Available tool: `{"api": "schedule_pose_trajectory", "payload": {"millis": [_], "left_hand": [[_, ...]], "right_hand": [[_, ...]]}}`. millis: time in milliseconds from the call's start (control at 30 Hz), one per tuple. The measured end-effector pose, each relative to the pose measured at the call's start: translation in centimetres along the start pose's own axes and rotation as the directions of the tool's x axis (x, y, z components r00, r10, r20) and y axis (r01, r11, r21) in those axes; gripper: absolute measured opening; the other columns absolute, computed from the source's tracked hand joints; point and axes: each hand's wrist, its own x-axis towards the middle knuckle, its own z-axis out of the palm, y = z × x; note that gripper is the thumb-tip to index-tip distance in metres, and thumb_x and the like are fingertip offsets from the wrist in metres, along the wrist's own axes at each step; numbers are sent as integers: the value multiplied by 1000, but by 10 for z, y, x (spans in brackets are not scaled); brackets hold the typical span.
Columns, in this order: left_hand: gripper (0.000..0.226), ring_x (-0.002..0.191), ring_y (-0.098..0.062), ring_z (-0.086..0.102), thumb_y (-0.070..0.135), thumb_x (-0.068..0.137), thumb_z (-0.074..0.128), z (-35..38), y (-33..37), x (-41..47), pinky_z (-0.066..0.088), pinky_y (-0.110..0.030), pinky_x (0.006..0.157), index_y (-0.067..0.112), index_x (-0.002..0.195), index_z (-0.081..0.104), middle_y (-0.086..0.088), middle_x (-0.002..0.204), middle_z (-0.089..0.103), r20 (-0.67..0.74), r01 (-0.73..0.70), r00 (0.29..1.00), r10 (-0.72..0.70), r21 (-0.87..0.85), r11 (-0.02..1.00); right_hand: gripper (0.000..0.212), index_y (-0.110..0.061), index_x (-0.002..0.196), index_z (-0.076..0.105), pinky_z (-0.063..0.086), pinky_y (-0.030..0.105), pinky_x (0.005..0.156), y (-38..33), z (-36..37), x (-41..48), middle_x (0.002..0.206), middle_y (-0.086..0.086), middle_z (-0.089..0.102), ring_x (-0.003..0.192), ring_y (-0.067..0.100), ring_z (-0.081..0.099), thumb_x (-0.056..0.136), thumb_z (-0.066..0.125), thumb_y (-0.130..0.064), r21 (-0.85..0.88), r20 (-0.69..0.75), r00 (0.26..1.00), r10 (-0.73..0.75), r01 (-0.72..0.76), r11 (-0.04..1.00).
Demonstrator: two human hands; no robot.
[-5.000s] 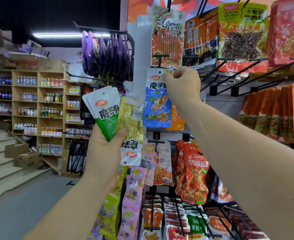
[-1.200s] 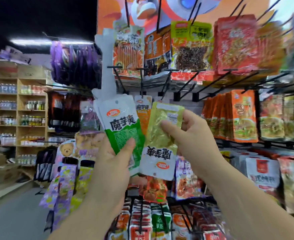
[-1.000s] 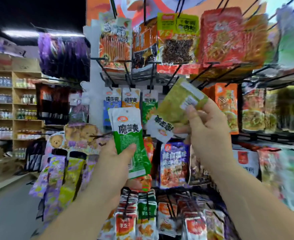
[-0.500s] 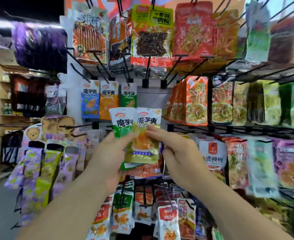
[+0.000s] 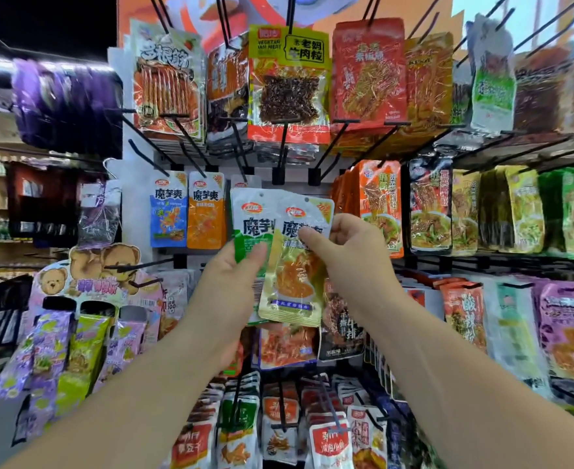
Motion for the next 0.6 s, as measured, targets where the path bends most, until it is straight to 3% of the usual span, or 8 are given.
{"api": "schedule_pose_trajectory", "payload": {"millis": [33,133,233,267,333,400,500,600], "left_hand": [[18,128,-10,56,34,107,53,-1,5,2,52,-47,103,40,116,68,29,113,73,11,-18,1000,19,-13,1000],[48,131,-10,38,35,108,52,-8,8,19,64,-33,67,32,154,42,25,141,45,53,-29,998,29,-9,1000],[61,123,-10,52,35,108,52,-12,7,42,59,-19,75,30,163,26,22,154,29,-49,-108,993,111,61,992],[54,128,-10,53,35,108,52,-12,7,48,54,-15,81,29,160,35,16,160,35,-66,-135,988,141,94,986],[42,121,-5,59,32,110,50,-14,10,55,55,-12,66,23,151,48,6,149,55,-83,-154,982,169,161,975],[35,100,-1,65,31,111,49,-19,11,60,56,-19,52,25,145,53,2,136,61,-100,-148,980,171,199,969],[21,92,-29,64,35,110,51,-24,12,63,62,-43,53,36,128,60,-2,112,60,-114,-145,979,170,200,969],[15,109,-26,70,37,108,54,-24,13,62,60,-60,88,40,118,64,10,117,74,-158,-219,952,260,238,946]], "right_hand": [[33,-1,96,66,56,60,72,-2,1,4,96,30,66,82,44,65,93,77,-32,-16,7,1000,-5,5,1000],[22,-7,97,62,55,60,69,-9,-3,18,98,27,68,86,47,64,99,70,-28,-43,11,1000,-7,7,999],[18,-5,102,60,52,46,58,-17,-17,40,89,25,61,69,29,56,103,64,-23,-50,-38,999,-14,12,999],[20,-2,106,59,53,47,61,-19,-21,49,92,30,60,72,26,55,103,63,-21,-36,-55,998,-15,13,999],[16,-3,105,60,52,48,65,-23,-28,63,91,28,60,74,26,54,102,62,-19,-43,-92,995,-25,21,999],[5,-13,98,62,49,45,64,-24,-32,73,94,22,67,74,26,56,102,61,-16,-56,-108,994,-33,27,998],[10,-20,94,62,41,36,56,-24,-32,82,94,21,69,66,23,53,101,59,-14,-76,-86,996,-20,13,997],[10,-22,95,61,42,34,55,-27,-19,84,89,16,69,63,21,53,103,58,-16,-80,-23,999,-41,39,996]]}}
